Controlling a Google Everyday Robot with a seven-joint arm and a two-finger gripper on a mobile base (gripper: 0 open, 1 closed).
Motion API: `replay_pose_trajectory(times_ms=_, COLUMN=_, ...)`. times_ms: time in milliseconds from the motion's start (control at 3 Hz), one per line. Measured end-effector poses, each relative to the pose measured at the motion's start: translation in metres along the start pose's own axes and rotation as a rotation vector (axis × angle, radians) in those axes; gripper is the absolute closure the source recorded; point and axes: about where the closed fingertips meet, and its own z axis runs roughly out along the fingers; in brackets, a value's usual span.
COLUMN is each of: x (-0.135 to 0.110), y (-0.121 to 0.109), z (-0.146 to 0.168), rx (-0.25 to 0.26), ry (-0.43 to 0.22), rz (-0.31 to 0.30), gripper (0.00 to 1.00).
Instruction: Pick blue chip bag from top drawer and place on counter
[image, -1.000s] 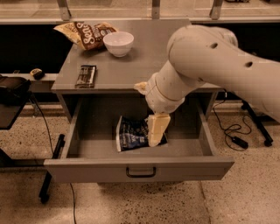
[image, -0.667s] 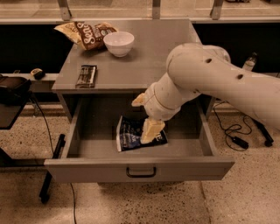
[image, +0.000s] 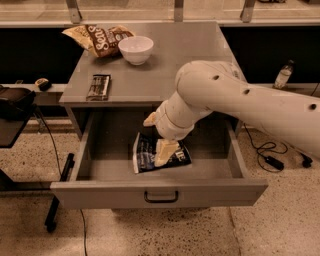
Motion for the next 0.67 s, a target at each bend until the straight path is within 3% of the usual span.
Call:
replay_pose_trajectory(times_ms=333, x=0.016, y=0.002, z=0.044, rx=-0.029, ry=-0.021, rz=0.030, gripper=0.29)
replay_pose_trajectory(times_ms=667, x=0.026, y=0.005, z=0.066, rx=-0.045, ry=-0.027, rz=0.056, gripper=0.29)
